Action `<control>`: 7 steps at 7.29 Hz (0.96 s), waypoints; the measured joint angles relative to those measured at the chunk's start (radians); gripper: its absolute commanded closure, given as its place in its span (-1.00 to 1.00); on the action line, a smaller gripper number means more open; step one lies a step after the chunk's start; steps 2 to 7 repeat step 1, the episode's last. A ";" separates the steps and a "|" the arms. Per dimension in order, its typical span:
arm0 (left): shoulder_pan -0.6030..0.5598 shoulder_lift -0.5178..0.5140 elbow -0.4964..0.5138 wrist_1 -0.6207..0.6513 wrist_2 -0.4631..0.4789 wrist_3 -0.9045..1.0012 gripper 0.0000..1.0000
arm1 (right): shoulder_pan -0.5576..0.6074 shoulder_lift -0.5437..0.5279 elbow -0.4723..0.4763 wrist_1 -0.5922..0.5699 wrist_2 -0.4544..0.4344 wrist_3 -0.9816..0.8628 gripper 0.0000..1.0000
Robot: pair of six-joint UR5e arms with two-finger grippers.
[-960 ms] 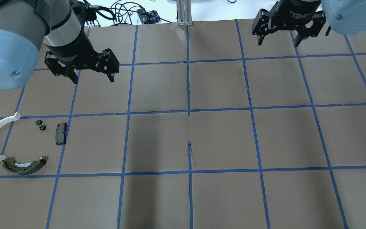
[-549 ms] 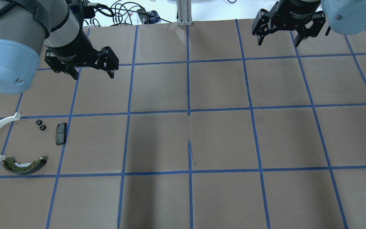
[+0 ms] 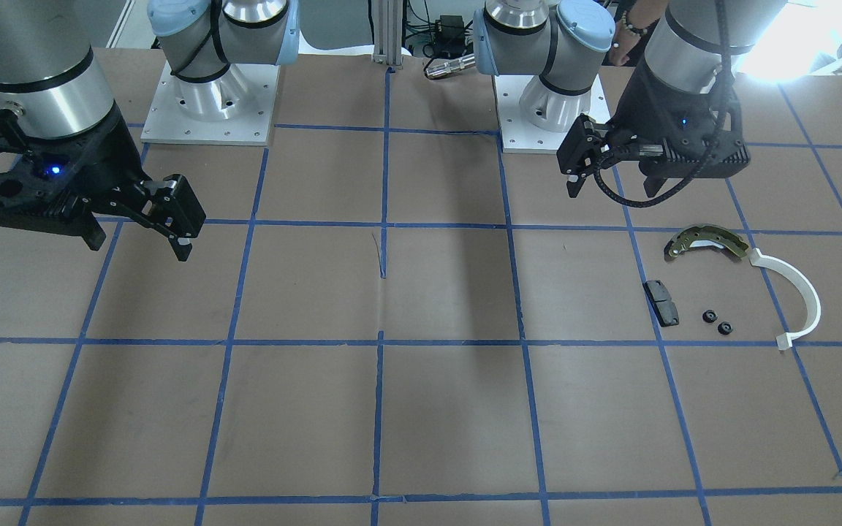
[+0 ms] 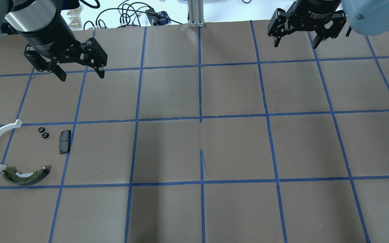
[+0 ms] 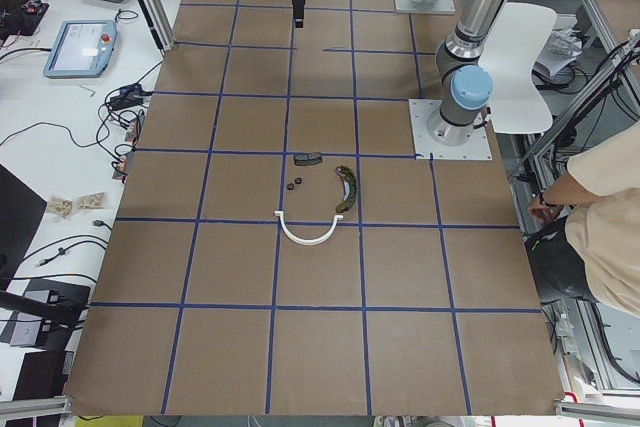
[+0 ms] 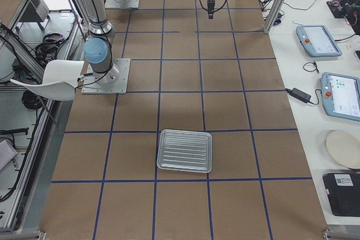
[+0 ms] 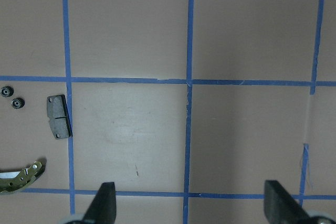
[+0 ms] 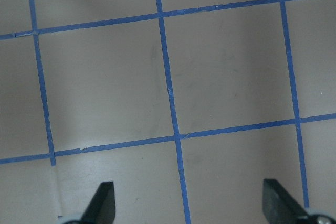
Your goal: Place bearing gear from tray to pile
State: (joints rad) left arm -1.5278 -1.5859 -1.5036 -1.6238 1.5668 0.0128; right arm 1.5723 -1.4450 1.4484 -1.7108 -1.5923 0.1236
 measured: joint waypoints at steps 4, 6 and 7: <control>-0.001 0.000 -0.001 0.000 -0.005 0.001 -1.00 | 0.000 0.000 -0.001 0.000 0.000 -0.001 -1.00; -0.001 0.000 -0.001 0.000 -0.005 0.001 -1.00 | 0.000 0.000 -0.001 0.000 0.000 -0.001 -1.00; -0.001 0.000 -0.001 0.000 -0.005 0.001 -1.00 | 0.000 0.000 -0.001 0.000 0.000 -0.001 -1.00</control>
